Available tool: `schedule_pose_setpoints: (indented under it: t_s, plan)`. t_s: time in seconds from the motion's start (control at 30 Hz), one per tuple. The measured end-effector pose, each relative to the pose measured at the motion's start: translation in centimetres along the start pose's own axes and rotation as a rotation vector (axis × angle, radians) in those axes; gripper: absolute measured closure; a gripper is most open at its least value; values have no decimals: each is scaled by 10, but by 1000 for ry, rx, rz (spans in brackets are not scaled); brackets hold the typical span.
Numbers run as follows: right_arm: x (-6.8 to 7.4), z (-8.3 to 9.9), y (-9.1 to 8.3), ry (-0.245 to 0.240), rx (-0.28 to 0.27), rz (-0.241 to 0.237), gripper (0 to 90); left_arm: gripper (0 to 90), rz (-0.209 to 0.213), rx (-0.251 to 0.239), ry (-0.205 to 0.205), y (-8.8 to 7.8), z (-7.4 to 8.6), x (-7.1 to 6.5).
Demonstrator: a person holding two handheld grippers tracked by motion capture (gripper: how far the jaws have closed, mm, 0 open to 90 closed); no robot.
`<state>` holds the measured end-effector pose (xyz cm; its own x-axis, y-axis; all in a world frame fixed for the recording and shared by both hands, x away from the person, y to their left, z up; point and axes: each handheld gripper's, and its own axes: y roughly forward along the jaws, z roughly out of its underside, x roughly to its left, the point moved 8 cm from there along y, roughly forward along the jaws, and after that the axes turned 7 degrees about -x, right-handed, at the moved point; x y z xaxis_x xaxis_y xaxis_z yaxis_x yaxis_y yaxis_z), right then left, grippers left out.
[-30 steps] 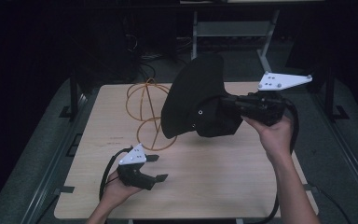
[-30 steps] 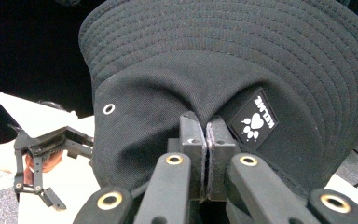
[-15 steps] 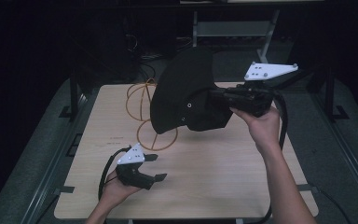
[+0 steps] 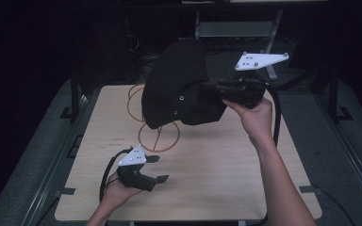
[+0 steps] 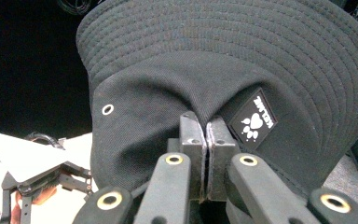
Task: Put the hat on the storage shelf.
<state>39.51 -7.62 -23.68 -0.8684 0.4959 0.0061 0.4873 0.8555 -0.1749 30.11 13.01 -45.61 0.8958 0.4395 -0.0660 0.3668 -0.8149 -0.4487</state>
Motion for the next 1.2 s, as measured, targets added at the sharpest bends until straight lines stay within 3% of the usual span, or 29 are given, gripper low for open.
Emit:
schedule_pose_setpoints:
  t_s: [0.43, 0.77, 1.2]
  plan:
    - [-2, -13, 23, -7, 3, -1, 882, 231, 0, -8, -8, 2, 0, -1]
    - [-1, -24, 51, -29, 24, -19, 881, 227, 7, -2, -15, 4, 1, -4]
    - [-8, -29, 79, 20, 32, -1, 881, 227, 14, 5, 2, 6, 1, -4]
